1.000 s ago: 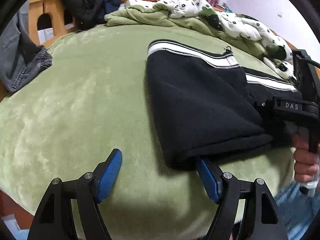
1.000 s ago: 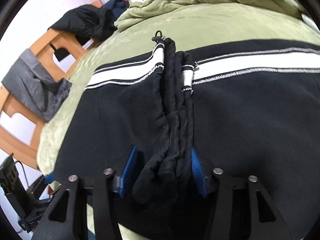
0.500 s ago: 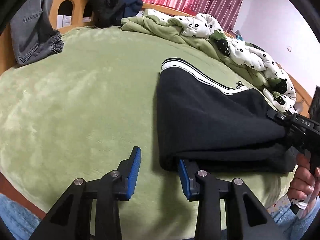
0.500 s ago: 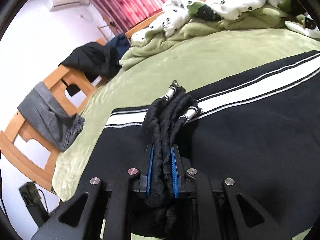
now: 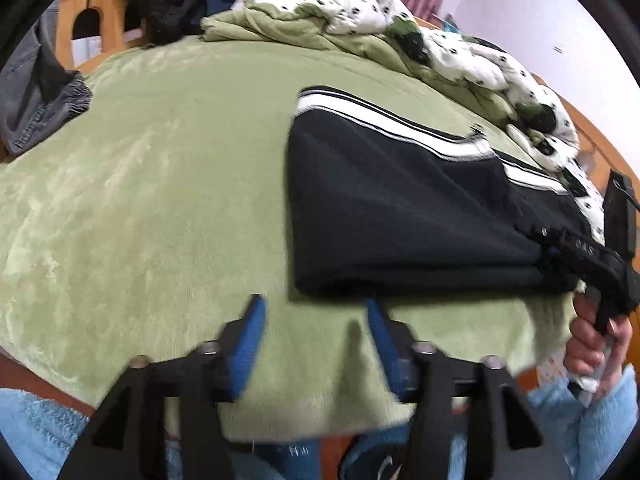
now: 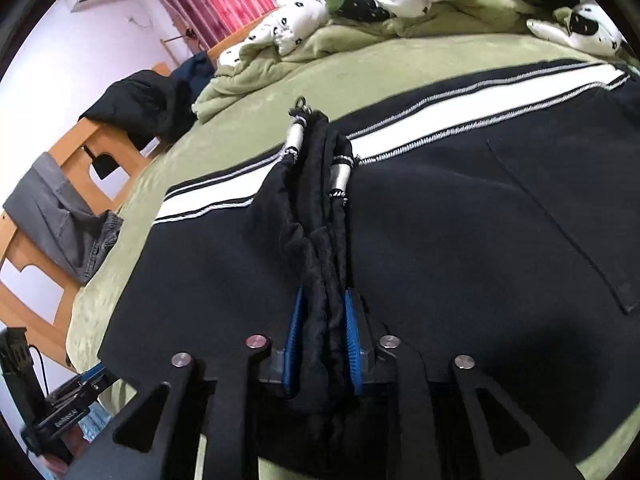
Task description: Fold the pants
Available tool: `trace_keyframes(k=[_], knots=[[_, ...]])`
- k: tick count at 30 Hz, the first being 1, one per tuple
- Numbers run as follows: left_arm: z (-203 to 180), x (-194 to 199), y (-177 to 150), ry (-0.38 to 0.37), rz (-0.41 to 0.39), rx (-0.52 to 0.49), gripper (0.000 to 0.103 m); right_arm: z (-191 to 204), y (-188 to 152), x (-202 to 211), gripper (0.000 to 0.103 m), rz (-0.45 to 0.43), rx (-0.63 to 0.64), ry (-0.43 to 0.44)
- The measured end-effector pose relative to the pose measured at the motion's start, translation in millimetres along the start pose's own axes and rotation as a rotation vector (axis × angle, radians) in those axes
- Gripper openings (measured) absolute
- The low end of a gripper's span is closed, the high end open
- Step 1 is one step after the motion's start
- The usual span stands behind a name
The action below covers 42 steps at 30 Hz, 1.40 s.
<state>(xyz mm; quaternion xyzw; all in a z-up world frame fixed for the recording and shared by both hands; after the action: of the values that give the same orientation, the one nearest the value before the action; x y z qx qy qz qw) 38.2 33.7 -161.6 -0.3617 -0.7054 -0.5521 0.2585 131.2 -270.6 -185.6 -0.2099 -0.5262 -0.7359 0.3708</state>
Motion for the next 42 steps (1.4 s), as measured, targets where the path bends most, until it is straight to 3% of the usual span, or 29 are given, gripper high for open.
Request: trace_keyframes(k=[7, 11, 14, 18, 22, 25, 27, 30, 33, 40, 41, 42], knots=[[8.3, 34.8, 9.4, 0.012, -0.043, -0.018, 0.057, 3.1, 4.0, 42.0, 0.031, -0.110, 0.087, -0.079], [14.7, 50.3, 21.2, 0.022, -0.073, -0.009, 0.057, 11.1, -21.7, 29.6, 0.027, -0.012, 0.185, -0.155], [18.0, 57.8, 28.8, 0.023, -0.094, -0.001, 0.057, 13.4, -35.9, 31.0, 0.028, -0.013, 0.236, -0.180], [18.4, 73.8, 52.3, -0.019, -0.107, 0.015, 0.057, 16.0, -29.5, 47.8, 0.029, -0.001, 0.216, -0.161], [16.9, 104.5, 96.4, -0.053, -0.159, 0.004, 0.057, 26.4, 0.1, 80.2, 0.038, -0.053, 0.243, -0.207], [13.2, 123.2, 127.3, -0.064, -0.209, -0.003, 0.057, 37.3, 33.5, 104.3, 0.060, -0.106, 0.274, -0.233], [12.4, 126.5, 148.2, -0.058, -0.222, -0.011, 0.057, 44.4, 54.1, 109.2, 0.062, -0.100, 0.285, -0.212], [14.0, 109.2, 163.6, -0.012, -0.215, -0.023, 0.059, 55.9, 84.8, 105.1, 0.062, -0.109, 0.324, -0.204], [18.7, 72.1, 161.9, -0.005, -0.183, -0.014, 0.060, 61.5, 93.4, 78.9, 0.060, -0.067, 0.346, -0.172], [30.0, -18.3, 127.2, -0.030, -0.044, 0.019, 0.060, 48.0, 70.3, -19.6, 0.052, 0.048, 0.396, -0.184], [31.6, -27.4, 124.0, -0.034, -0.034, 0.025, 0.060, 41.6, 67.0, -32.2, 0.044, 0.072, 0.407, -0.208], [33.1, -36.8, 121.2, -0.047, -0.020, 0.033, 0.060, 33.3, 65.5, -42.9, 0.044, 0.081, 0.413, -0.254]])
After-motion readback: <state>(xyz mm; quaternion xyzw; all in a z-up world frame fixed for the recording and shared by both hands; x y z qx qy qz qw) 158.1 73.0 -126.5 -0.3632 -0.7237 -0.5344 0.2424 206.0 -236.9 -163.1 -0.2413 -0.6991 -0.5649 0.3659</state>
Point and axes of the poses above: each gripper's, at about its wrist camera, not at the fingertips, and x roughly against the way its jaws point, z to its left, y to its top, the point moved 6 cm from there along -x, roughly the way its jaws point, and after that the axes turned 3 degrees about -y, right-handed, at the moved point
